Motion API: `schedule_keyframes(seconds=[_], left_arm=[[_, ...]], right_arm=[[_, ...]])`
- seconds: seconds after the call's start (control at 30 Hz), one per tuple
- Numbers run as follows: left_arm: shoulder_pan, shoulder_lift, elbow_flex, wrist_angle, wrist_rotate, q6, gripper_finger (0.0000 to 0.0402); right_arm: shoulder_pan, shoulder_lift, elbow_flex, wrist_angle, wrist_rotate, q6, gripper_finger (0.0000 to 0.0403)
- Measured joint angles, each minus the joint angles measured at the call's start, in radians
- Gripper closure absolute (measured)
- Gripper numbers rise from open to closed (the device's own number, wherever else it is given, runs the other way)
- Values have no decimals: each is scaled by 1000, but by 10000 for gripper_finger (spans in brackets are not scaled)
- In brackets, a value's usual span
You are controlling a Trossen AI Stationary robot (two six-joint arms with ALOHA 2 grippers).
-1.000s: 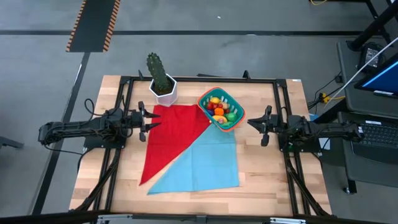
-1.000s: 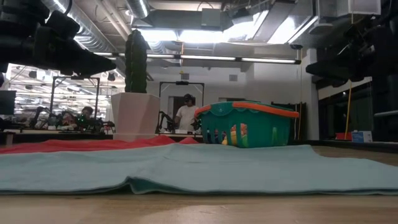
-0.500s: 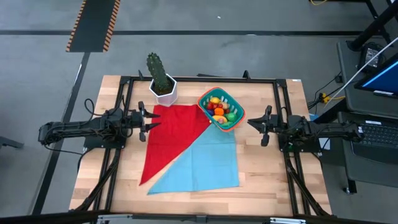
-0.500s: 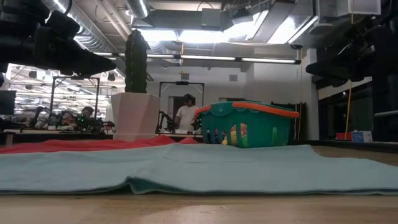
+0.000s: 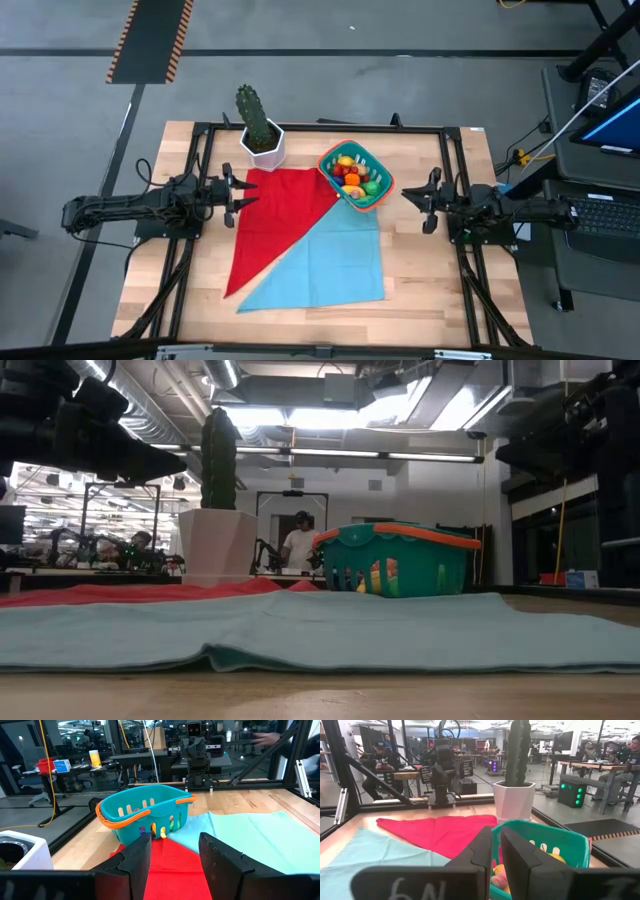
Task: Build produce basket
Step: Return to Home Position
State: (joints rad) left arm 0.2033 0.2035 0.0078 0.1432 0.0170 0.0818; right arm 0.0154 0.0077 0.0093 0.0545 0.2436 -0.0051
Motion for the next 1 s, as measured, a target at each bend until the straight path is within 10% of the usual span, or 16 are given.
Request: schedule_keyframes(seconds=[1.0], left_arm=[[0,0,0,0,0,0,248]], right_arm=[[0,2,0,0,0,0,359]])
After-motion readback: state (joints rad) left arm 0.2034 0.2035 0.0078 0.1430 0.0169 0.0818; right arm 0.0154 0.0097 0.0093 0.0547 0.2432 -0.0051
